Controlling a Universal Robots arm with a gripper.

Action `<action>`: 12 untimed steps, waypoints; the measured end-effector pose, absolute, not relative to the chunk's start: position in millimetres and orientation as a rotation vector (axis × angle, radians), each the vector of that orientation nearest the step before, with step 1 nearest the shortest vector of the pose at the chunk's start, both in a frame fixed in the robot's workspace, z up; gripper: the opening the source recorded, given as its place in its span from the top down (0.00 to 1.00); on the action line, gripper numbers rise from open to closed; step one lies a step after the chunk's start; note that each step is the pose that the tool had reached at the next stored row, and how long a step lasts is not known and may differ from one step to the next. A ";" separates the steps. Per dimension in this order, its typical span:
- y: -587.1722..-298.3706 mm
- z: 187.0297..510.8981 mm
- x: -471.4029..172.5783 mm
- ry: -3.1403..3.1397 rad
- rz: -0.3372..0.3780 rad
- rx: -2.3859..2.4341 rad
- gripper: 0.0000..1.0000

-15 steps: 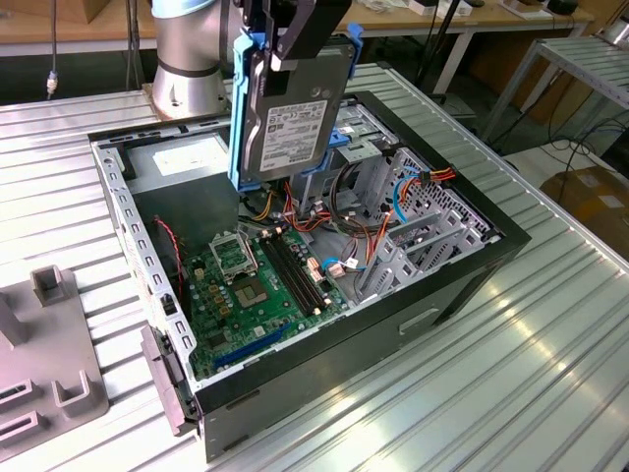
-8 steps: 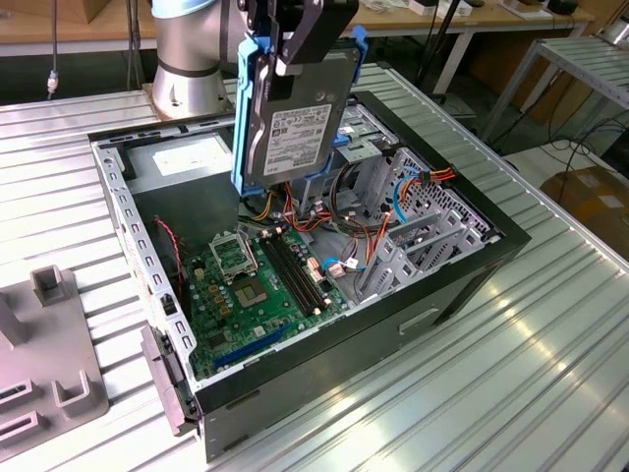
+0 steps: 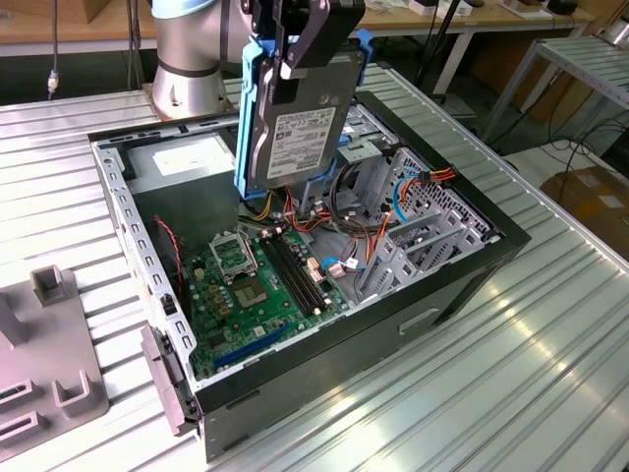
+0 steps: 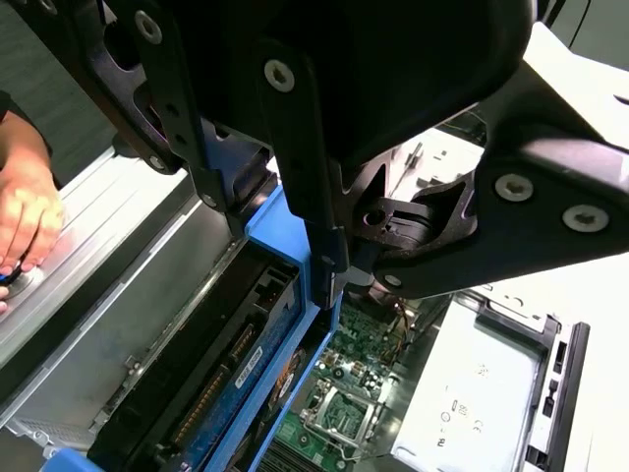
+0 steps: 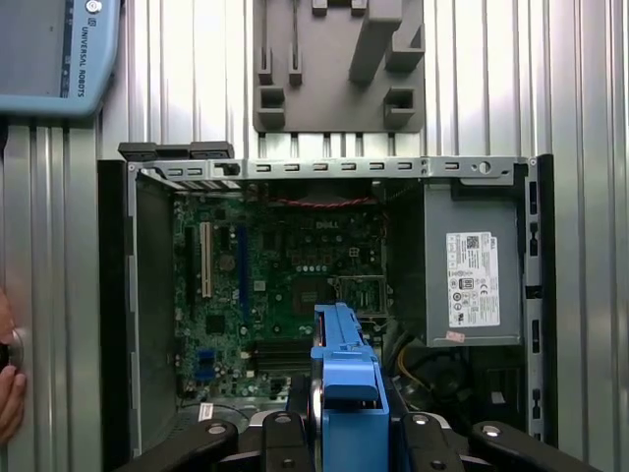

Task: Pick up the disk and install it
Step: 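Insert the disk into the insertion slot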

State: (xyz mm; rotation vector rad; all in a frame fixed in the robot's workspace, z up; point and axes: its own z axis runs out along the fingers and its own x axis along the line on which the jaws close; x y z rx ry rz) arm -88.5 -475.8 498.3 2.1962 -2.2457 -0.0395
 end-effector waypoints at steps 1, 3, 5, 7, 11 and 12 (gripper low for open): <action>-476.3 498.2 -88.3 -2.246 -0.039 2.196 0.63; -478.1 498.2 -87.7 -2.246 -0.039 2.196 0.63; -479.3 498.2 -87.3 -2.246 -0.039 2.196 0.63; -480.2 498.1 -86.9 -2.246 -0.040 2.196 0.63; -482.1 498.1 -86.4 -2.246 -0.040 2.196 0.63; -482.7 498.1 -86.2 -2.246 -0.040 2.196 0.63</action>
